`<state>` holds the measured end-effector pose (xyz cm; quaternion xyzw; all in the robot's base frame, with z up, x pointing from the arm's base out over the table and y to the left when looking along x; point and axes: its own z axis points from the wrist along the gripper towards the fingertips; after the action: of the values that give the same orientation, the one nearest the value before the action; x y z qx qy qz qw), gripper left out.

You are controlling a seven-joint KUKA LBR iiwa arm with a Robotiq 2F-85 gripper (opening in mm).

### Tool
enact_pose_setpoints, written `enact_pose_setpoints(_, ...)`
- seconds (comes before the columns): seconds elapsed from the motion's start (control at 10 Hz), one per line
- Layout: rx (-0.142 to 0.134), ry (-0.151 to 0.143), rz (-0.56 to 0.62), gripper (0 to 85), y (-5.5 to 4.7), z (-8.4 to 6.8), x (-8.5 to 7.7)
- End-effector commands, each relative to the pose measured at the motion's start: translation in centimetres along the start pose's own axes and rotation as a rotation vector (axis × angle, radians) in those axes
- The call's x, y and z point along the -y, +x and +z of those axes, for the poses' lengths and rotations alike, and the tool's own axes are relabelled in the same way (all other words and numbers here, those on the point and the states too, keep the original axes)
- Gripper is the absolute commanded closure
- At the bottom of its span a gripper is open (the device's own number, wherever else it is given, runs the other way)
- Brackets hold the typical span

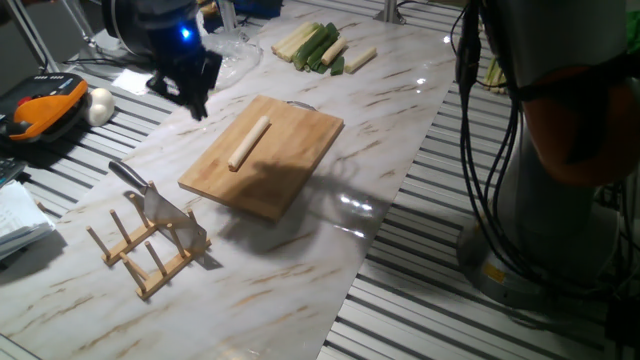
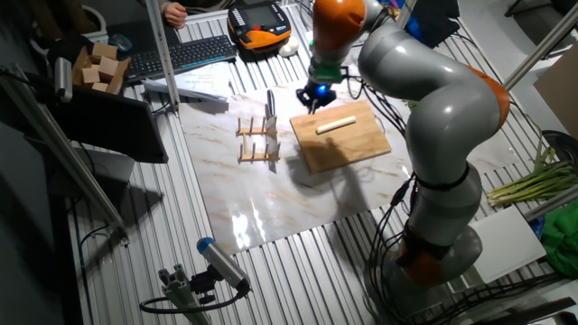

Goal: Chop the scallions

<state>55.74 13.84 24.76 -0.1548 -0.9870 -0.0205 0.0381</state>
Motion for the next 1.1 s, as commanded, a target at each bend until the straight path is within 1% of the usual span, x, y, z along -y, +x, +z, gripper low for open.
enact_pose_setpoints(0.0,-0.001,-0.004,0.005,68.0,0.9,0.4,-3.0)
enact_pose_setpoints(0.1,-0.001,-0.003,0.007,68.0,1.0,0.7,-3.4)
enact_pose_setpoints(0.2,0.003,0.008,0.014,68.0,1.1,1.1,-3.9)
enact_pose_setpoints(0.3,0.001,0.002,0.03,68.0,1.3,1.7,-4.6)
enact_pose_setpoints(0.4,0.007,0.011,0.034,68.0,1.4,2.0,-5.1)
enact_pose_setpoints(0.6,0.008,0.017,0.033,68.0,1.4,2.1,-5.2)
enact_pose_setpoints(0.7,0.014,0.022,0.035,68.0,1.3,2.1,-5.2)
enact_pose_setpoints(0.9,0.017,0.029,0.046,68.0,1.3,2.1,-5.2)
enact_pose_setpoints(1.0,0.007,0.006,0.032,68.0,1.3,2.1,-5.2)
